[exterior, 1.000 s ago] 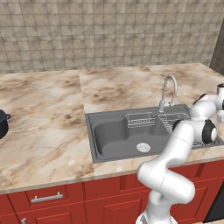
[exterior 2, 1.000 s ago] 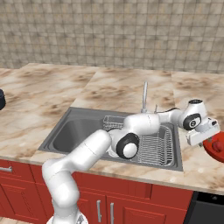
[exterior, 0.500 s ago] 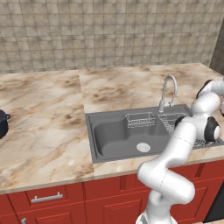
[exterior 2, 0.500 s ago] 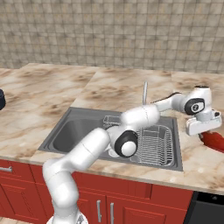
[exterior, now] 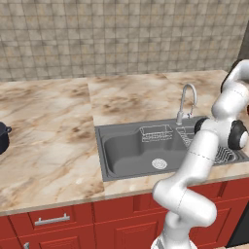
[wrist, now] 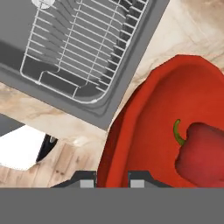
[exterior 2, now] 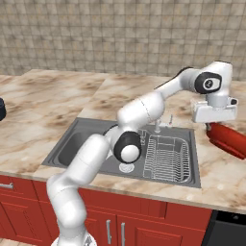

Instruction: Pick the bell pepper from the sink and place it in the bowl. Then pick the bowl and place it in the microwave. Then close the microwave door and press the start button.

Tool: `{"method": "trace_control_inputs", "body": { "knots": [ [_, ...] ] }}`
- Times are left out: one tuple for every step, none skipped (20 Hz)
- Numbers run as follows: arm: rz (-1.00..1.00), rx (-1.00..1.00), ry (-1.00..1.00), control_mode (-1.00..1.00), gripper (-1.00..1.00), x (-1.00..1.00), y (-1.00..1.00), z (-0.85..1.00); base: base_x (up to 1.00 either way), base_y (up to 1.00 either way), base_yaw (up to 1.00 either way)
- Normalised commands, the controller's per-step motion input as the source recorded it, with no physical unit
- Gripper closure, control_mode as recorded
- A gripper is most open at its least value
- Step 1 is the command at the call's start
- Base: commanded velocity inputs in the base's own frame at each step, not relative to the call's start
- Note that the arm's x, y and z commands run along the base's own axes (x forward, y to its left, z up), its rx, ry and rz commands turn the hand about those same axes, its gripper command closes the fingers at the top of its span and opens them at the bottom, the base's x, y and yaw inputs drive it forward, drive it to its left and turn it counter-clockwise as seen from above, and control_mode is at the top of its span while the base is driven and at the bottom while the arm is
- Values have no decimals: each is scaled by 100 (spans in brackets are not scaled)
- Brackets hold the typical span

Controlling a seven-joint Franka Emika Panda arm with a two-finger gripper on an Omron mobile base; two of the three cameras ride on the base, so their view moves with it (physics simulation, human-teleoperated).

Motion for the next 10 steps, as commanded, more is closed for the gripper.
{"method": "trace_control_inputs", "body": {
  "knots": [
    [2,0,-9,-100,100,-84,100,59,0,0,0],
    [3,0,-11,-100,100,-86,100,48,0,0,0],
    [5,0,-13,-100,100,-93,100,31,0,0,0],
    [7,-3,-16,-100,100,-91,100,22,0,0,0],
    [8,-5,-17,-100,100,-90,100,15,0,0,0],
    [8,-7,-19,-100,100,-81,100,10,0,0,0],
    [9,-12,-23,-100,100,-77,100,8,0,0,0],
    [11,-14,-26,-100,100,-79,100,6,0,0,0],
    [11,-16,-27,-100,100,-73,100,6,0,0,0],
    [12,-18,-27,-100,100,-72,100,7,0,0,0]
  ]
}}
